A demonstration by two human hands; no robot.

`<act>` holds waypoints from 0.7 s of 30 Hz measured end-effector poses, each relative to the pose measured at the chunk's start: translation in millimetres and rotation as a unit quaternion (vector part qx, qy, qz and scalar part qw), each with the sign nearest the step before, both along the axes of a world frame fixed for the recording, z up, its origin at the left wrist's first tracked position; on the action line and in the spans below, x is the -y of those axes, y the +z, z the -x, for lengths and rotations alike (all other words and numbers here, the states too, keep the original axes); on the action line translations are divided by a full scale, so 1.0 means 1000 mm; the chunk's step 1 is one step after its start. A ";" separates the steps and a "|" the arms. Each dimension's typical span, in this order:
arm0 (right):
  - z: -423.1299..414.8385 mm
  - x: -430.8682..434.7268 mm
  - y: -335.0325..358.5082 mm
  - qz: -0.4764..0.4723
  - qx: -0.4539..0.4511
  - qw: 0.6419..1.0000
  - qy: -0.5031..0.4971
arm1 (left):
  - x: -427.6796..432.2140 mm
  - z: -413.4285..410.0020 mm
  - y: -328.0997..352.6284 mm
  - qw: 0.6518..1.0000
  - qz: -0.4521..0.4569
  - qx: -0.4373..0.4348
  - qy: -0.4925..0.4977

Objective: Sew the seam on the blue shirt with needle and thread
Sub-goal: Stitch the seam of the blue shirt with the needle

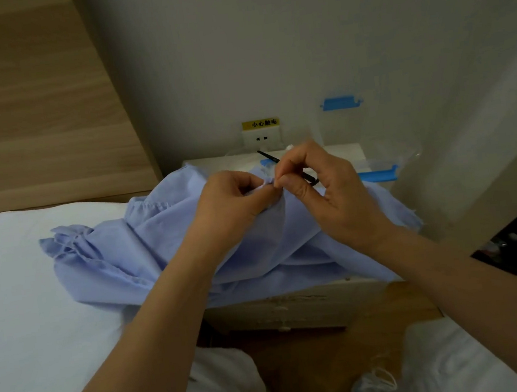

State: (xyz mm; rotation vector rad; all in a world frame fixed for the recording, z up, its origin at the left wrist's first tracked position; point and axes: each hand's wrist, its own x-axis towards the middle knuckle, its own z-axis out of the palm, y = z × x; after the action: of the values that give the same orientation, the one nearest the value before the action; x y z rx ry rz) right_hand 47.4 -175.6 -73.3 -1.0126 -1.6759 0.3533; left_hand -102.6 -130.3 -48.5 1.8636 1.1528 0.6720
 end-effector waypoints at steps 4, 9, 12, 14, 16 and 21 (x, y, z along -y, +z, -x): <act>0.002 0.002 0.004 -0.002 -0.049 0.999 -0.012 | -0.001 0.000 -0.004 0.996 -0.058 -0.065 0.015; -0.006 0.002 0.014 0.055 -0.146 0.987 0.036 | -0.005 0.006 0.002 0.999 0.006 0.028 0.024; -0.011 0.003 0.015 0.095 -0.162 0.981 0.045 | -0.007 0.008 0.003 0.998 0.040 0.035 0.018; -0.014 0.004 0.016 0.109 -0.165 0.979 0.040 | -0.008 0.008 0.004 0.997 0.064 0.040 0.013; -0.018 0.006 0.017 0.115 -0.176 0.977 0.029 | -0.008 0.008 0.005 0.996 0.082 0.042 0.009; -0.025 0.009 0.028 0.161 -0.196 0.967 0.002 | -0.011 0.010 0.005 0.989 0.134 0.061 0.022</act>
State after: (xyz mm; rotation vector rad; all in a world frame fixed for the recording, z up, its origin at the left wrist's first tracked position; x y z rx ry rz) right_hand 72.8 -184.6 -45.6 -1.0918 -1.2853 0.7946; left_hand -112.6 -119.7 -43.5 1.5557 1.1472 0.6141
